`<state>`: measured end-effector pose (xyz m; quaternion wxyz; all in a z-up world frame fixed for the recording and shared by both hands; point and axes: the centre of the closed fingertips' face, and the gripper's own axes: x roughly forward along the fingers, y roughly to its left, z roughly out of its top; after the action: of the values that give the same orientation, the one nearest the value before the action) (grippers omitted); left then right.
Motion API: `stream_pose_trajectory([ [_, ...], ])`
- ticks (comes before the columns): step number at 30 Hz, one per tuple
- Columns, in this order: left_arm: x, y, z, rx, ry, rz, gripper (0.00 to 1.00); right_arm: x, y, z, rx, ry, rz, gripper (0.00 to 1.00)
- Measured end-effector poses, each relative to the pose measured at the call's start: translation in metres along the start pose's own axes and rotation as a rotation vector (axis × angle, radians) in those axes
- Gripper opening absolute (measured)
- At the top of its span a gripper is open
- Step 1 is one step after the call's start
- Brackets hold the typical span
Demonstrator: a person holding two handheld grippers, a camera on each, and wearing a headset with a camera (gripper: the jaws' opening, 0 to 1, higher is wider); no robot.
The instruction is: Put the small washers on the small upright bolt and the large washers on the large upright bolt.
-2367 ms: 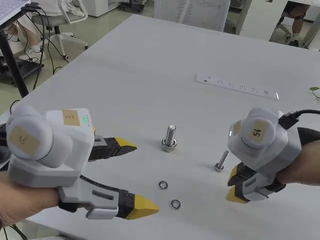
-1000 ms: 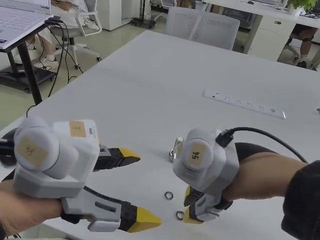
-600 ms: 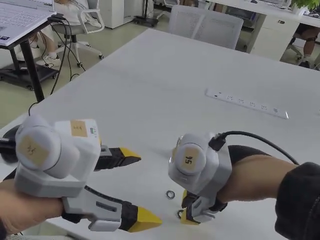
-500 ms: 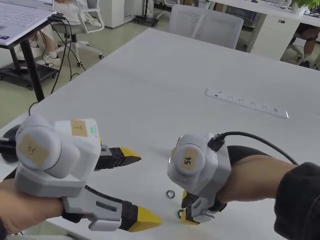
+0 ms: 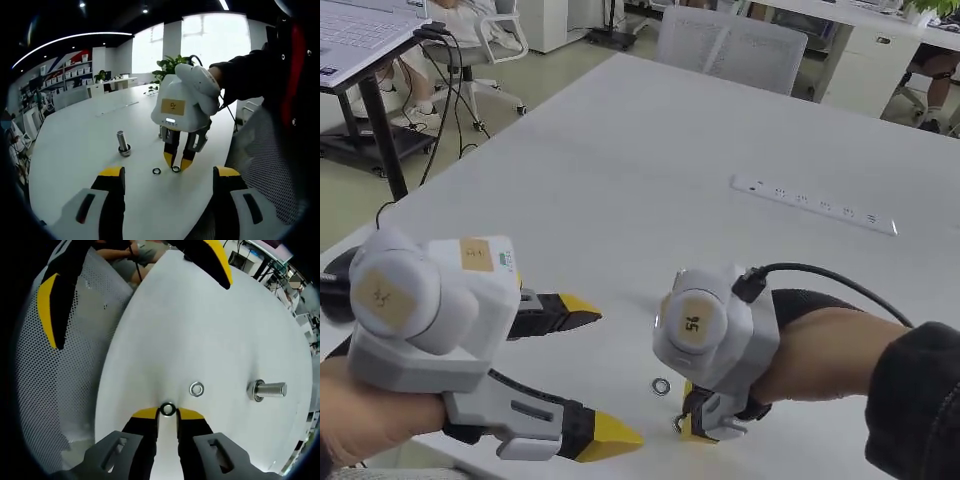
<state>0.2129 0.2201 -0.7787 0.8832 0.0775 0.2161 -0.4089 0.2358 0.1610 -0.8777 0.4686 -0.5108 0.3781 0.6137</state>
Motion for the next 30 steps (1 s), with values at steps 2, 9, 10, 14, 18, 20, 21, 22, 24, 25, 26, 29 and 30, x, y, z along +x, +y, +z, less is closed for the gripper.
stream_pose_trajectory([
  [2,0.000,0.000,0.000,-0.001,-0.001,-0.001,0.71,0.000,0.000,0.000,-0.003,-0.002,0.000,0.15],
  [9,0.001,0.000,0.001,-0.002,0.000,-0.003,0.71,-0.001,0.000,0.000,-0.019,-0.008,-0.002,0.14],
  [10,0.001,0.000,0.001,-0.001,0.001,-0.004,0.71,-0.001,0.000,0.000,-0.018,-0.009,-0.001,0.14],
  [14,0.001,0.000,0.001,-0.002,0.003,-0.004,0.71,-0.001,0.000,0.000,-0.011,-0.013,0.002,0.14],
  [18,0.002,0.001,0.000,0.000,0.006,-0.007,0.71,-0.001,0.000,-0.001,0.000,-0.021,0.005,0.14],
  [20,0.002,0.001,0.001,0.001,0.006,-0.009,0.71,-0.002,0.001,-0.003,0.011,-0.023,0.010,0.14],
  [21,0.002,0.001,0.001,0.001,0.007,-0.009,0.71,-0.002,0.000,-0.004,0.014,-0.023,0.010,0.14],
  [22,0.003,0.001,0.001,0.001,0.008,-0.011,0.71,-0.002,0.000,-0.005,0.017,-0.023,0.009,0.14],
  [24,0.004,0.001,0.000,0.003,0.010,-0.014,0.71,-0.003,0.000,-0.008,0.026,-0.022,0.009,0.14],
  [25,0.004,0.001,0.000,0.004,0.011,-0.015,0.71,-0.003,0.000,-0.010,0.033,-0.023,0.009,0.14],
  [26,0.004,0.000,0.000,0.005,0.012,-0.017,0.71,-0.004,0.000,-0.011,0.036,-0.023,0.009,0.14],
  [29,0.005,0.001,0.001,0.007,0.015,-0.020,0.71,-0.006,0.000,-0.016,0.048,-0.023,0.004,0.14],
  [30,0.006,0.001,0.001,0.008,0.015,-0.022,0.71,-0.007,-0.001,-0.018,0.052,-0.024,0.001,0.14],
])
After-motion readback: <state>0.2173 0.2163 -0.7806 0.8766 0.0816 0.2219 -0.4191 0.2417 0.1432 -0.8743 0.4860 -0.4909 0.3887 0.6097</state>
